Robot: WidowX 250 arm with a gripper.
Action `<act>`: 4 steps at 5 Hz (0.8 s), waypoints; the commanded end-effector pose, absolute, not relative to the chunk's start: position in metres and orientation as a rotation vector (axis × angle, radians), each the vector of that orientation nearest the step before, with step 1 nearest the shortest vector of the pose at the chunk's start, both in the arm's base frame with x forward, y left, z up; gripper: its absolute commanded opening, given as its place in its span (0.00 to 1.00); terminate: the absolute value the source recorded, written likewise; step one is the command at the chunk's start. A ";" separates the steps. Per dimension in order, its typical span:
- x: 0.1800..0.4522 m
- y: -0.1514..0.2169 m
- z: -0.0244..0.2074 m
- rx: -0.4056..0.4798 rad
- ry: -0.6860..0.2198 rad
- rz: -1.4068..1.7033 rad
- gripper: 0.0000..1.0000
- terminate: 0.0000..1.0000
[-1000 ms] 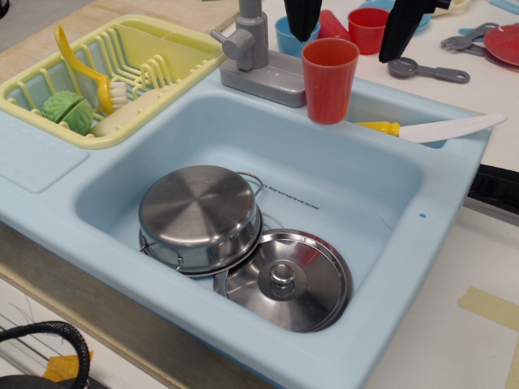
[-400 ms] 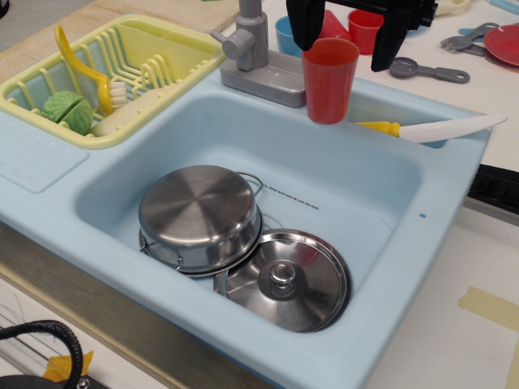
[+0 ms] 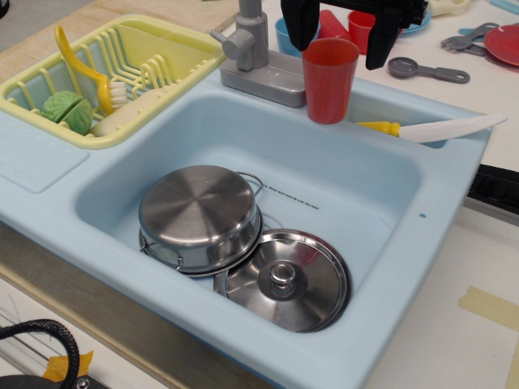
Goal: Put cup from anywhere into sink
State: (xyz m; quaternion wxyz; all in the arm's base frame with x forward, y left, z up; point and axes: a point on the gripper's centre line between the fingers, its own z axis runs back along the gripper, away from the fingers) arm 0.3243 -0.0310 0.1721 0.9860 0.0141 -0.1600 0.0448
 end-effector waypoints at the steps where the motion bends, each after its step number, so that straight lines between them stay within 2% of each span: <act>1: 0.333 -0.027 0.164 -0.019 -0.363 0.087 1.00 0.00; 3: 0.330 -0.027 0.146 -0.078 -0.366 0.126 1.00 0.00; 4: 0.326 -0.030 0.142 -0.079 -0.371 0.150 0.00 0.00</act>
